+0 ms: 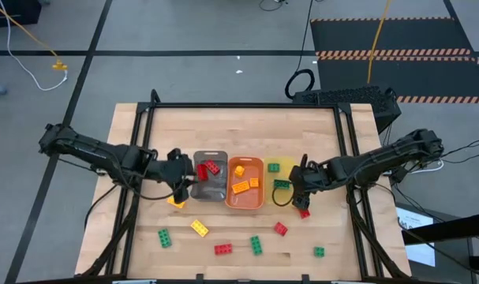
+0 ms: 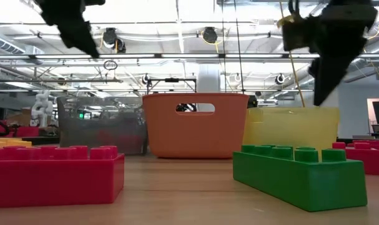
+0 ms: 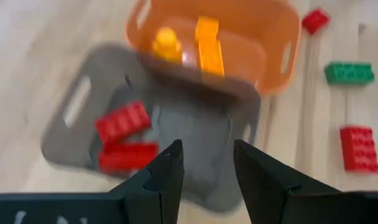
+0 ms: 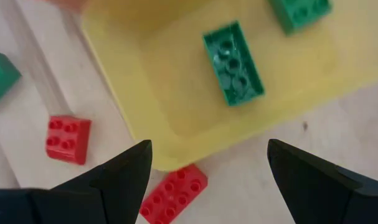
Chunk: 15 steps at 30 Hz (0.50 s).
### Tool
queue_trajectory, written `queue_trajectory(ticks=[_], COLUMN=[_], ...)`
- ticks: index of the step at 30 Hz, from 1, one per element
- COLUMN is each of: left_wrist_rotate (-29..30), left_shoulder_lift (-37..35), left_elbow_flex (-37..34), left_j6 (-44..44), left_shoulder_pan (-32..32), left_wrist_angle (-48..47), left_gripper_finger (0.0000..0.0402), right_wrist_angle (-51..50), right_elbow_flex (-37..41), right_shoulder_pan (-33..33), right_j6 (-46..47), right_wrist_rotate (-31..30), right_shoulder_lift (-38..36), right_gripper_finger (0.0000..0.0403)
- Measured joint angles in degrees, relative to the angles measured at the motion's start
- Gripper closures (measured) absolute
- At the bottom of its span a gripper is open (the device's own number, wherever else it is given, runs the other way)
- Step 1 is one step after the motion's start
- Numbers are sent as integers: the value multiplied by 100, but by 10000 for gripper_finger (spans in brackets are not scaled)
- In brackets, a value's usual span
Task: Sort & place blocks by color
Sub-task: Put the red game piece into the black bin
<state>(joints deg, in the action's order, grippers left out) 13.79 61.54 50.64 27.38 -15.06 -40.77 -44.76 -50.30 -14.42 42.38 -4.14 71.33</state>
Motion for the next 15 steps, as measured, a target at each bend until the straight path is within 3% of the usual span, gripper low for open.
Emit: queue_trajectory(ticks=[15], left_wrist_rotate=[28], left_shoulder_lift=[1174], left_elbow_flex=[109], left_j6=[2011], left_shoulder_pan=[-1288], left_wrist_angle=[-1086], left_gripper_finger=[259], right_wrist_angle=[33], right_elbow_flex=[485], right_shoulder_pan=[-1193], right_j6=[1823], right_wrist_rotate=[291], right_shoulder_lift=[-155], right_gripper_finger=[97])
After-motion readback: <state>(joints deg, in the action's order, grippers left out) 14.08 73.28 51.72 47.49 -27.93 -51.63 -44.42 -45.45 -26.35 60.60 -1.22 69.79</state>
